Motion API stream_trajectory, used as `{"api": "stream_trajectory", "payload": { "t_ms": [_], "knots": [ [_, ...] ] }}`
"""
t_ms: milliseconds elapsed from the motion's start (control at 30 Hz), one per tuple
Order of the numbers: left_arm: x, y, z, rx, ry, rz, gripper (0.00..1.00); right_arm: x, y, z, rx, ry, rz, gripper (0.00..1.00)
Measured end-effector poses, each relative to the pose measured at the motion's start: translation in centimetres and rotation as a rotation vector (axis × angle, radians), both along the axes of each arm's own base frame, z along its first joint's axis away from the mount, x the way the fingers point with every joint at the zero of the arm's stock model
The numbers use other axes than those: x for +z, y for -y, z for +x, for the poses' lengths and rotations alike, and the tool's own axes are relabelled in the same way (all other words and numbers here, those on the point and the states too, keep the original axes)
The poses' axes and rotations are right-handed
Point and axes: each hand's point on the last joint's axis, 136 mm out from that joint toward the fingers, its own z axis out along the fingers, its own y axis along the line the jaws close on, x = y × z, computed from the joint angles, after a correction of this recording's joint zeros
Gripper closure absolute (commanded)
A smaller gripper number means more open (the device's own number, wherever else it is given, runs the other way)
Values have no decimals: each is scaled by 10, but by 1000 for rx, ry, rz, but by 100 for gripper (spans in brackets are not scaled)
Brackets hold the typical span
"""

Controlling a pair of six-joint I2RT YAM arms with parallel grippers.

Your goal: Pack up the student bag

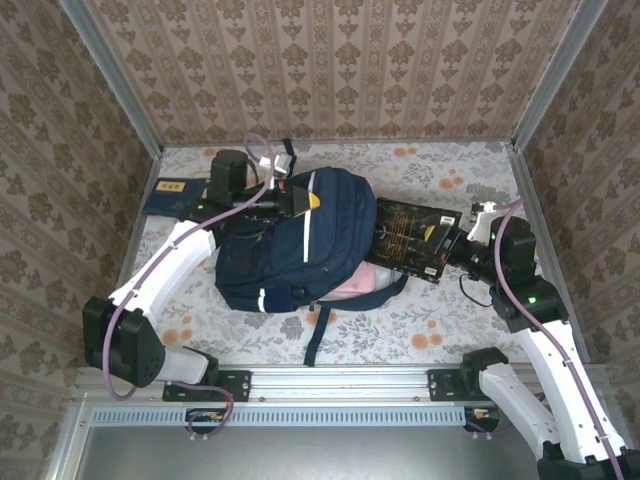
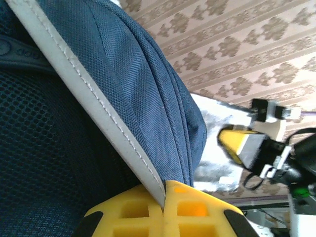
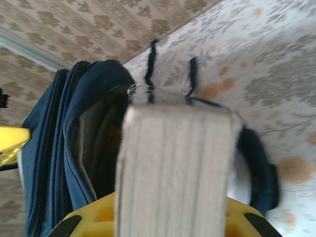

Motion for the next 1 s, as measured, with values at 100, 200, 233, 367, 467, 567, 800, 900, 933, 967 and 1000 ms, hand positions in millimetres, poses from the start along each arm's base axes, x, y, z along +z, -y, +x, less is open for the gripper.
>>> {"api": "stream_trajectory", "payload": {
  "t_ms": [100, 200, 233, 367, 467, 567, 800, 900, 933, 967, 1000],
  "knots": [
    [11, -8, 6, 13, -17, -62, 100, -4, -15, 3, 44, -33, 115, 100],
    [20, -12, 11, 23, -30, -107, 100, -15, -28, 10, 72, -108, 232, 100],
    [23, -12, 11, 22, -31, -118, 100, -19, -31, 12, 75, -134, 264, 100],
    [33, -7, 5, -13, -30, -152, 100, -30, -48, 23, 101, -220, 350, 100],
    [36, -2, -1, -43, -34, -161, 100, -39, -64, 28, 131, -262, 364, 100],
    [37, 3, -10, -79, -34, -165, 100, -49, -87, 34, 182, -317, 352, 100],
    [42, 7, -22, -126, -29, -174, 100, -64, -164, 48, 302, -374, 263, 87],
    [45, 6, -23, -126, -22, -175, 100, -82, -190, 54, 297, -382, 205, 43],
    [45, 6, -23, -124, -21, -173, 100, -87, -197, 57, 297, -386, 191, 35],
    [45, 6, -23, -123, -24, -172, 100, -94, -203, 60, 294, -394, 171, 27],
    [45, 6, -22, -118, -24, -172, 100, -101, -206, 63, 290, -399, 153, 19]
  ]
}}
